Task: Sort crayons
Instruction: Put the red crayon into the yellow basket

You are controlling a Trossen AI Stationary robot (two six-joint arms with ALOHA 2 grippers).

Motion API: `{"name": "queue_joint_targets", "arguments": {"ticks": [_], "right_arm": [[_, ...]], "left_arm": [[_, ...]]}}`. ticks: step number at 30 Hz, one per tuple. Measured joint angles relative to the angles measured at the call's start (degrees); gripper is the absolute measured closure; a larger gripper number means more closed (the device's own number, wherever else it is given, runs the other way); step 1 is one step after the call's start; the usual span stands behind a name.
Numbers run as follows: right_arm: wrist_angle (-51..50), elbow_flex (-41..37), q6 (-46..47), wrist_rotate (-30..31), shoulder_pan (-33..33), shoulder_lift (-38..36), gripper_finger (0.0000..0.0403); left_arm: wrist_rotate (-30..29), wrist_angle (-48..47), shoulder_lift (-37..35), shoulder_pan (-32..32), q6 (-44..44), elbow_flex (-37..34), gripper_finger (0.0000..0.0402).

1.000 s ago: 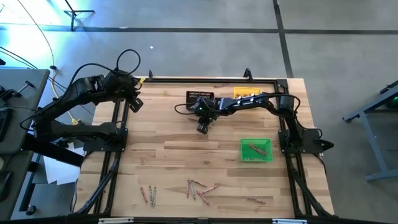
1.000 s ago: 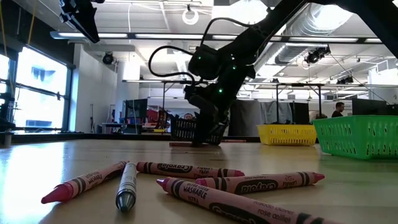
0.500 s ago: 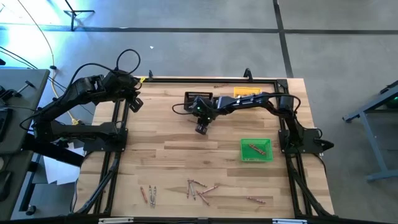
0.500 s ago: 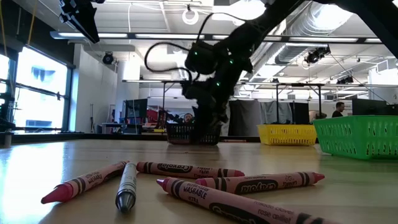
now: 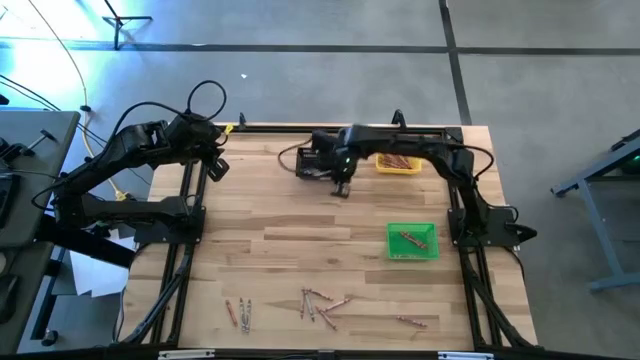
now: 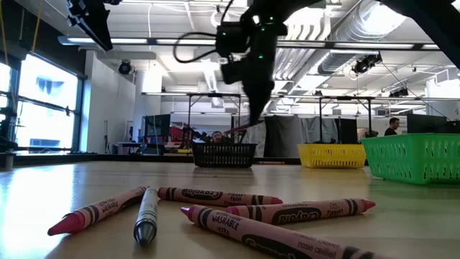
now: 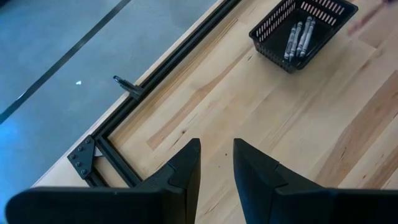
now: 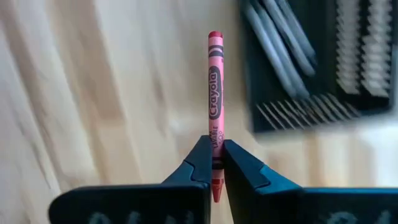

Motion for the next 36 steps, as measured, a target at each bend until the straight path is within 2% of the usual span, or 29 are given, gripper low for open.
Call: {"name": "queue_joint_targets", "arguments": {"ticks": [6,11,14,19,24,30,36], "right_arm": [[-7.4,-2.1,-2.0,0.1,-6.7,-6.0,0.0391],[-6.2,-10.7,-2.4,2.4,-14.2,-14.5,0.0391],[-1.2,-18.0,-3.1,2.4,-18.8,-19.9,0.0391],[9.9,-31.0,-6.1,1.9,-25.3,-26.9,0.0391],[17.1,-40.1,-9.5,0.6,-29.9,-28.9,0.0391],[23.6,-45.9,-10.9,0.5,-32.9,-28.8,0.0391],[25.0,-46.9,-10.5,0.5,-34.5,-28.8,0.0387]], "left_arm": [[0.0,0.0,0.0,0.0,-0.1,0.0,0.0321],[0.0,1.0,0.0,0.0,-1.6,0.0,0.0321],[-0.1,3.5,0.0,0.0,-3.3,0.0,0.0321],[0.0,13.7,0.1,0.0,-8.3,0.0,0.0321],[-0.1,26.0,1.2,0.0,-11.1,0.0,0.0321],[-0.1,41.6,3.7,-0.1,-11.1,0.0,0.0321],[-0.1,50.4,6.6,-0.2,-10.7,0.0,0.0321]]}}
